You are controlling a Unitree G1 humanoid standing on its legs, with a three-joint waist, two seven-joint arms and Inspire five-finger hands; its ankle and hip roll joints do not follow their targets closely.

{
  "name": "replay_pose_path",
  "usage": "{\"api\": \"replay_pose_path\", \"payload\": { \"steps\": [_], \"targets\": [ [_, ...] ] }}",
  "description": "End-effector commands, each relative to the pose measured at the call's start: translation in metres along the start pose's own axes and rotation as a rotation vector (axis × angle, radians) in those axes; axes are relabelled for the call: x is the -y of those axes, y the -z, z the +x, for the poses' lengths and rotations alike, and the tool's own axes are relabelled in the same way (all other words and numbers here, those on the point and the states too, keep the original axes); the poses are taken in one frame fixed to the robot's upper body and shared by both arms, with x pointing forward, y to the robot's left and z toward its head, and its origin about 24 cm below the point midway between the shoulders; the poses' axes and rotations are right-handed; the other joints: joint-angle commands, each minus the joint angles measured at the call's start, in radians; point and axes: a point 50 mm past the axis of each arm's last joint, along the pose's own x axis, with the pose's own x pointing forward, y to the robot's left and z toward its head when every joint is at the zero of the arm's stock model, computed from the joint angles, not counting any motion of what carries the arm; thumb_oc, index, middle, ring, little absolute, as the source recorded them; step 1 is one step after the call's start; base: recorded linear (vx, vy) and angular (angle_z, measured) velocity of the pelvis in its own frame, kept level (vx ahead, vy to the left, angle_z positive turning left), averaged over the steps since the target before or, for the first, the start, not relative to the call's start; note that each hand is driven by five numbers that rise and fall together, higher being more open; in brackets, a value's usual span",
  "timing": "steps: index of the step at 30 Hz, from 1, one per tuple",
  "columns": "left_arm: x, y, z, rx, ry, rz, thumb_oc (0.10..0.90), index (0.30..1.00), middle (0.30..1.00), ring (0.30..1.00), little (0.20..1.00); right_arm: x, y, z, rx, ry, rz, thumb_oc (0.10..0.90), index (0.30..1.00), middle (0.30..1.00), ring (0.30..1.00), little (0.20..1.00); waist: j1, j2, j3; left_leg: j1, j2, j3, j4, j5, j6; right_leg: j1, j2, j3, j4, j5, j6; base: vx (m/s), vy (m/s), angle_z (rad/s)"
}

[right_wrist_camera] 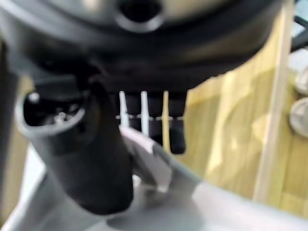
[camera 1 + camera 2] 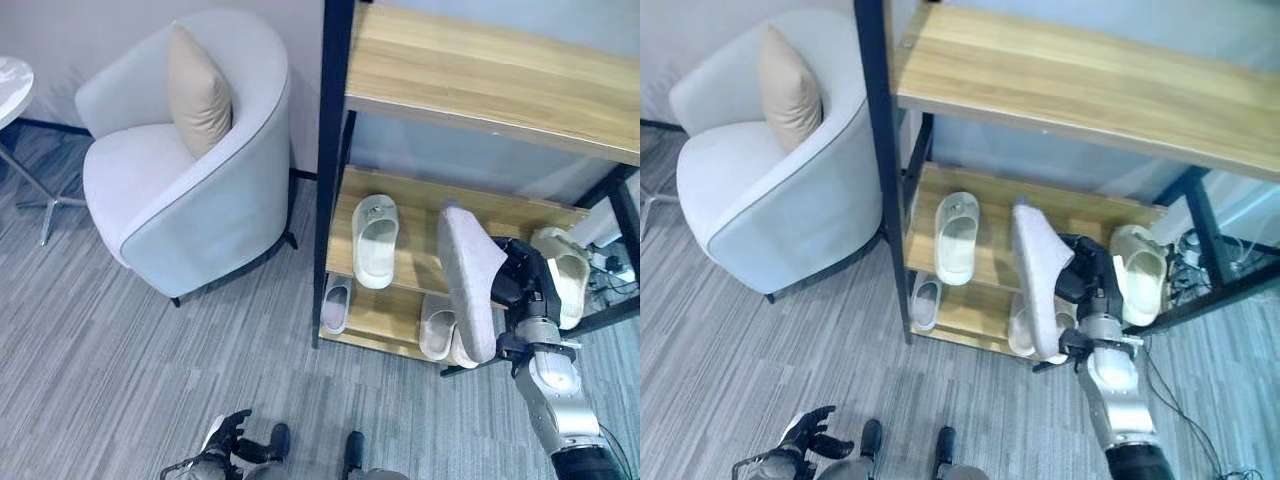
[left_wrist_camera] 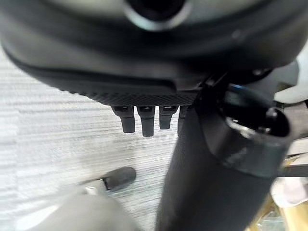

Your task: Arrange the slippers neatly on the shoe rack.

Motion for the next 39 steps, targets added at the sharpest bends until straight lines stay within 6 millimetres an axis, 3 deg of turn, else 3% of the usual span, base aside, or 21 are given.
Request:
{"api": "replay_pose_path", "payload": {
  "steps": [1,3,4,11,15,18,27,29,31,32,33,34,35,36,37,38,39],
  "targets": [
    [0.019,0.014,-0.004,-0.049,0.072,0.058,0.800,0.900,0.900,0.900,0.900,-0.008,-0.040,-0.009,0.234,-0.117,0.004,0.400,0.300,0.300,0.300,0.300,0.001,-0.014,-0.103,0.071,0.003,0.030,0.020,-0.136,-0.008,0.064,-0.024,0.043,0.022,-0.137,0.056,0.01,-0.045,-0.04],
    [0.023,0.019,-0.006,-0.065,0.079,0.051,0.800,0.900,0.900,0.900,0.900,-0.015,-0.020,-0.029,0.137,-0.145,0.068,0.400,0.300,0.300,0.300,0.300,-0.013,-0.007,-0.098,0.094,0.012,0.045,0.042,-0.147,-0.012,0.088,-0.020,0.050,0.026,-0.144,0.051,-0.01,-0.067,-0.11],
    [0.023,0.020,-0.006,-0.066,0.079,0.051,0.800,0.900,0.900,0.900,0.900,-0.015,-0.020,-0.029,0.136,-0.145,0.068,0.400,0.300,0.300,0.300,0.300,-0.012,-0.007,-0.098,0.095,0.013,0.046,0.042,-0.148,-0.012,0.089,-0.019,0.051,0.026,-0.144,0.051,-0.02,-0.069,-0.18],
    [0.032,0.021,-0.008,-0.074,0.089,0.034,0.800,0.900,0.900,0.900,0.900,-0.024,0.032,-0.066,-0.120,-0.123,0.182,0.400,0.300,0.300,0.300,0.300,-0.043,0.015,-0.103,0.121,0.033,0.065,0.049,-0.145,-0.022,0.110,-0.010,0.059,0.035,-0.158,0.040,-0.03,-0.055,-0.15],
    [0.037,0.020,-0.008,-0.070,0.086,0.050,0.800,0.900,0.900,0.900,0.900,-0.024,0.048,-0.073,-0.191,-0.066,0.186,0.400,0.300,0.300,0.300,0.300,-0.058,0.027,-0.106,0.139,0.042,0.072,0.045,-0.148,-0.029,0.123,-0.001,0.064,0.035,-0.171,0.033,-0.01,-0.063,-0.06],
    [0.038,0.017,-0.007,-0.059,0.076,0.048,0.800,0.900,0.900,0.900,0.900,-0.019,0.055,-0.074,-0.226,-0.052,0.066,0.400,0.300,0.300,0.300,0.300,-0.065,0.035,-0.107,0.141,0.047,0.074,0.050,-0.146,-0.033,0.126,0.003,0.067,0.037,-0.173,0.027,-0.03,-0.061,-0.03],
    [0.041,0.001,-0.003,-0.001,0.074,0.042,0.800,0.900,0.900,0.900,0.900,-0.010,0.062,-0.066,-0.250,-0.045,-0.087,0.400,0.300,0.300,0.300,0.300,-0.073,0.046,-0.083,0.119,0.056,0.068,0.086,-0.146,-0.036,0.116,0.005,0.064,0.065,-0.189,0.016,-0.02,-0.036,0.00],
    [0.041,-0.008,-0.003,0.037,0.089,-0.025,0.800,0.900,0.900,0.900,0.900,-0.010,0.056,-0.060,-0.213,-0.072,-0.127,0.400,0.300,0.300,0.300,0.300,-0.073,0.048,-0.065,0.099,0.052,0.063,0.123,-0.154,-0.036,0.101,0.003,0.056,0.101,-0.204,0.012,-0.10,-0.013,0.02],
    [0.034,-0.033,0.002,0.131,0.055,-0.087,0.800,0.900,0.900,0.900,0.900,-0.014,0.043,-0.045,-0.144,-0.096,-0.171,0.400,0.300,0.300,0.300,0.300,-0.067,0.040,0.012,0.019,0.046,0.055,0.248,-0.182,-0.036,0.016,-0.009,0.036,0.245,-0.246,0.003,-0.23,-0.014,0.07],
    [0.033,-0.034,0.002,0.133,0.054,-0.088,0.800,0.900,0.900,0.900,0.900,-0.014,0.043,-0.044,-0.142,-0.096,-0.170,0.400,0.300,0.300,0.300,0.300,-0.068,0.039,0.011,0.012,0.046,0.053,0.257,-0.186,-0.036,0.009,-0.011,0.035,0.254,-0.251,0.003,-0.28,0.008,0.06],
    [0.031,-0.058,0.003,0.227,0.041,-0.116,0.800,0.900,0.900,0.900,0.900,-0.020,0.032,-0.032,-0.077,-0.107,-0.193,0.400,0.300,0.300,0.300,0.300,-0.067,0.033,0.058,-0.087,0.051,0.052,0.377,-0.219,-0.033,-0.089,-0.036,0.023,0.384,-0.283,0.002,-0.25,0.011,0.07],
    [0.029,-0.070,0.002,0.284,0.036,-0.125,0.800,0.900,0.900,0.900,0.900,-0.022,0.028,-0.025,-0.052,-0.110,-0.209,0.400,0.300,0.300,0.300,0.300,-0.063,0.031,0.074,-0.127,0.052,0.049,0.427,-0.235,-0.031,-0.125,-0.048,0.020,0.437,-0.295,-0.001,-0.31,0.018,0.16],
    [0.025,-0.084,0.002,0.341,0.029,-0.147,0.800,0.900,0.900,0.900,0.900,-0.025,0.024,-0.017,-0.023,-0.112,-0.225,0.400,0.300,0.300,0.300,0.300,-0.059,0.032,0.085,-0.184,0.056,0.046,0.488,-0.257,-0.025,-0.177,-0.060,0.019,0.499,-0.311,0.000,-0.13,0.015,0.23],
    [0.025,-0.084,0.002,0.341,0.028,-0.148,0.800,0.900,0.900,0.900,0.900,-0.026,0.023,-0.016,-0.022,-0.113,-0.224,0.400,0.300,0.300,0.300,0.300,-0.060,0.032,0.081,-0.196,0.055,0.045,0.499,-0.262,-0.025,-0.188,-0.061,0.019,0.509,-0.315,0.000,-0.17,0.048,0.23],
    [0.016,-0.110,-0.002,0.454,0.002,-0.166,0.800,0.900,0.900,0.900,0.900,-0.035,0.011,0.002,0.048,-0.122,-0.260,0.400,0.300,0.300,0.300,0.300,-0.050,0.037,0.096,-0.290,0.061,0.042,0.609,-0.310,-0.011,-0.284,-0.076,0.030,0.630,-0.359,-0.009,-0.10,0.041,0.17],
    [0.016,-0.110,-0.002,0.454,0.002,-0.166,0.800,0.900,0.900,0.900,0.900,-0.035,0.011,0.002,0.048,-0.122,-0.260,0.400,0.300,0.300,0.300,0.300,-0.050,0.037,0.094,-0.293,0.061,0.042,0.612,-0.311,-0.011,-0.287,-0.076,0.031,0.632,-0.360,-0.009,-0.19,0.080,0.08],
    [0.010,-0.130,-0.006,0.541,-0.007,-0.187,0.800,0.900,0.900,0.900,0.900,-0.049,-0.006,0.022,0.128,-0.146,-0.276,0.400,0.300,0.300,0.300,0.300,-0.037,0.042,0.116,-0.371,0.066,0.041,0.715,-0.351,0.006,-0.371,-0.088,0.050,0.742,-0.399,-0.020,-0.15,0.076,0.10]
  ]
}}
